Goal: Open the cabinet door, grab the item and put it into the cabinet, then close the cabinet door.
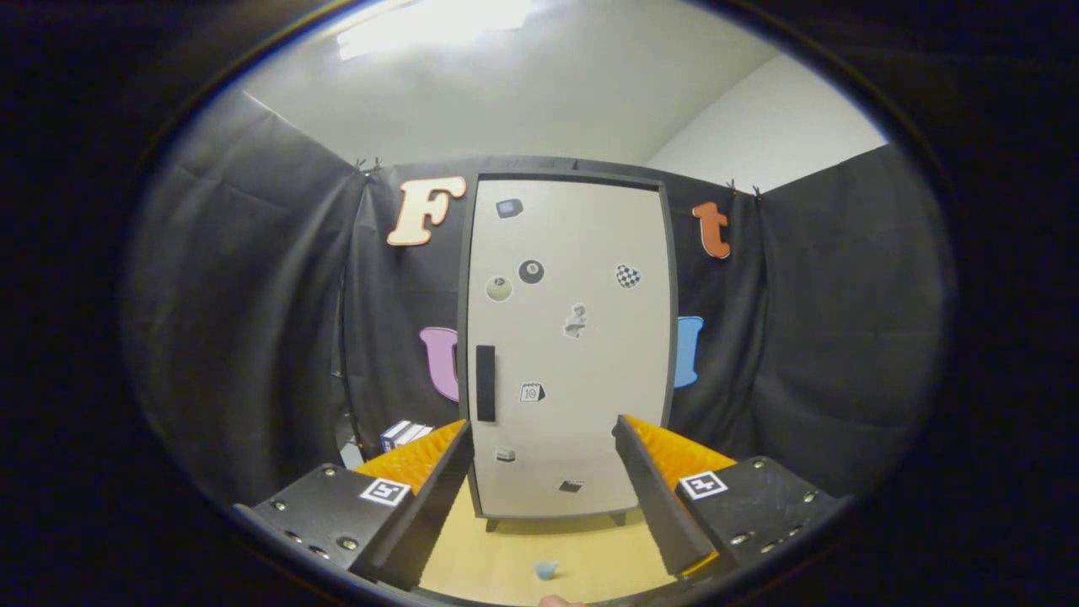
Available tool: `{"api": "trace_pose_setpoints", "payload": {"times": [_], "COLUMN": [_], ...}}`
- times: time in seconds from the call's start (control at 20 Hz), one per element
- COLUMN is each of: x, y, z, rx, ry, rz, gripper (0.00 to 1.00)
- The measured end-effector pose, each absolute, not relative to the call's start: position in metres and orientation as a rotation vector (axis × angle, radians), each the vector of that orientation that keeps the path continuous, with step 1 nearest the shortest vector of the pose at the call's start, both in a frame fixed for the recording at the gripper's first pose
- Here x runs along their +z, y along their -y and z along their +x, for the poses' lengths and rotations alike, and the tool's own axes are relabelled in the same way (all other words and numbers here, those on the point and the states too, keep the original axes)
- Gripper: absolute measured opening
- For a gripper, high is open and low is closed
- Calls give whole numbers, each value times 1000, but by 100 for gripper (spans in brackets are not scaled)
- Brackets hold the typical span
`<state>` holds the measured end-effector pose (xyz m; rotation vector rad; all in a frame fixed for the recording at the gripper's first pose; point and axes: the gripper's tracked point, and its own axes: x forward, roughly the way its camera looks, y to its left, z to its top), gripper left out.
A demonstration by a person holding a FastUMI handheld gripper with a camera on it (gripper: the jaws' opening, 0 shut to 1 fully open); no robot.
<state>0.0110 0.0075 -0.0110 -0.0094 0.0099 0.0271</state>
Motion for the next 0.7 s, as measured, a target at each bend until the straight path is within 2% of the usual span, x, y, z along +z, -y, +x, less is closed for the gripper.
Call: {"api": "trace_pose_setpoints", "payload": {"times": [0.7], "x": [-37], "y": [-32], "z": [70], "rx": [44], "ry": [-48], "rz": [-22], "gripper": [100]}}
